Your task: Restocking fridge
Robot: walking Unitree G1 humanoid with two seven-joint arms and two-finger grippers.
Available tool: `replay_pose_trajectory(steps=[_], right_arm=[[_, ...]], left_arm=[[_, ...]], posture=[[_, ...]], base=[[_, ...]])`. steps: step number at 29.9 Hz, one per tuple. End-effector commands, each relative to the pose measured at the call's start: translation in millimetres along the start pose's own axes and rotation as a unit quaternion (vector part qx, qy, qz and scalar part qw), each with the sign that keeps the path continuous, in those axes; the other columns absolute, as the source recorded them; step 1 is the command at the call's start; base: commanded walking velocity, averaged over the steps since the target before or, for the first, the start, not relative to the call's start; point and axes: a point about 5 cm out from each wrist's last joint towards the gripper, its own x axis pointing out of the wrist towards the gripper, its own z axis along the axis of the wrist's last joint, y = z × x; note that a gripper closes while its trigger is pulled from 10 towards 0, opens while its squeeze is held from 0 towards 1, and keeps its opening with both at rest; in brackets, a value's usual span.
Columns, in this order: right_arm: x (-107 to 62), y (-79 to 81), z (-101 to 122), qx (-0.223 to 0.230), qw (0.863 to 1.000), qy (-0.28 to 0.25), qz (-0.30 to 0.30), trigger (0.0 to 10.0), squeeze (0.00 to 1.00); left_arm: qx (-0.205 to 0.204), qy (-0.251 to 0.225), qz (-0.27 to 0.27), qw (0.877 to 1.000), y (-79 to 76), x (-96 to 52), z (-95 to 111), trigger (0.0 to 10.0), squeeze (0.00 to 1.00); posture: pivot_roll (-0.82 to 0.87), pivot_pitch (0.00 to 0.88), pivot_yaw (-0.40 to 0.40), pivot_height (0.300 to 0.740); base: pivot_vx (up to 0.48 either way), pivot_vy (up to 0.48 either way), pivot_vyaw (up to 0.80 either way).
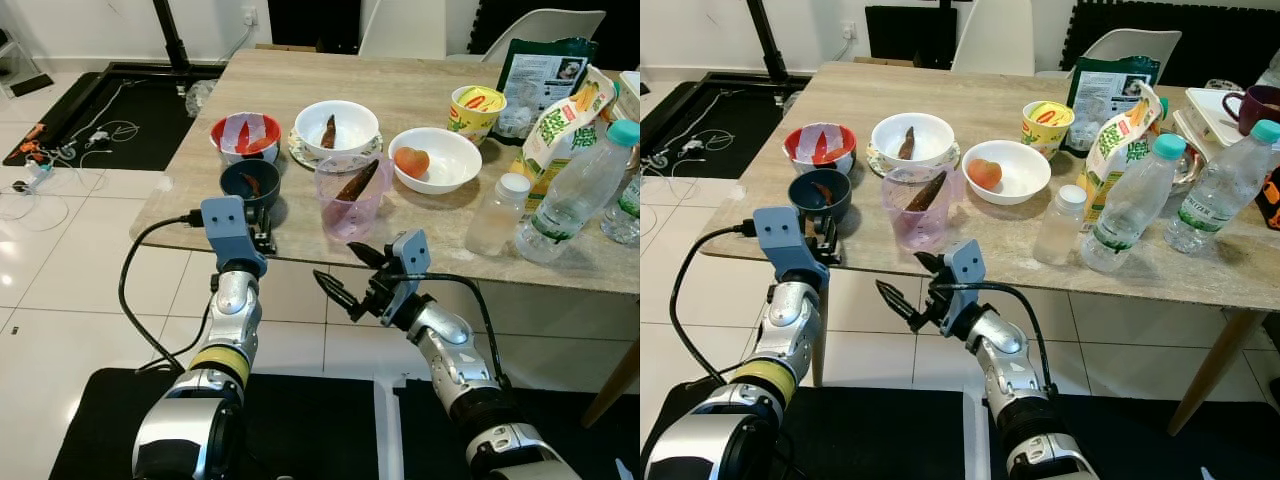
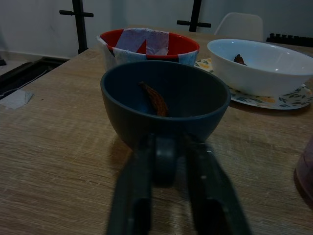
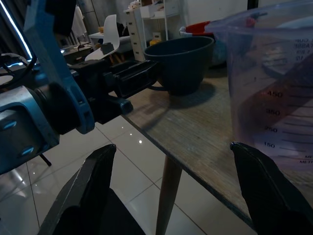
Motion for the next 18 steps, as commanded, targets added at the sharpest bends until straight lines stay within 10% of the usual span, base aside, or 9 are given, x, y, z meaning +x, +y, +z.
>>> replay_pose_trajectory(steps=[1,18], right_arm=[[-0.7,3.4,-0.6,0.009,1.000,-0.005,0.005,10.0,0.00],[2.3,3.5,10.7,0.017,0.999,-0.034,0.014,10.0,0.00]], left_arm=[[0.007,0.006,0.009,1.000,8.6,-0.9,-2.0,0.0,0.00],[0.005,0.008,-0.001,1.000,9.2,-4.6,-5.8,0.0,0.00]], posture=[[0.00,0.179,0.005,0.740],[-0.01,0.159,0.016,0.740]], base=[[0.000,0.000,0.00],[0.000,0.000,0.00]])
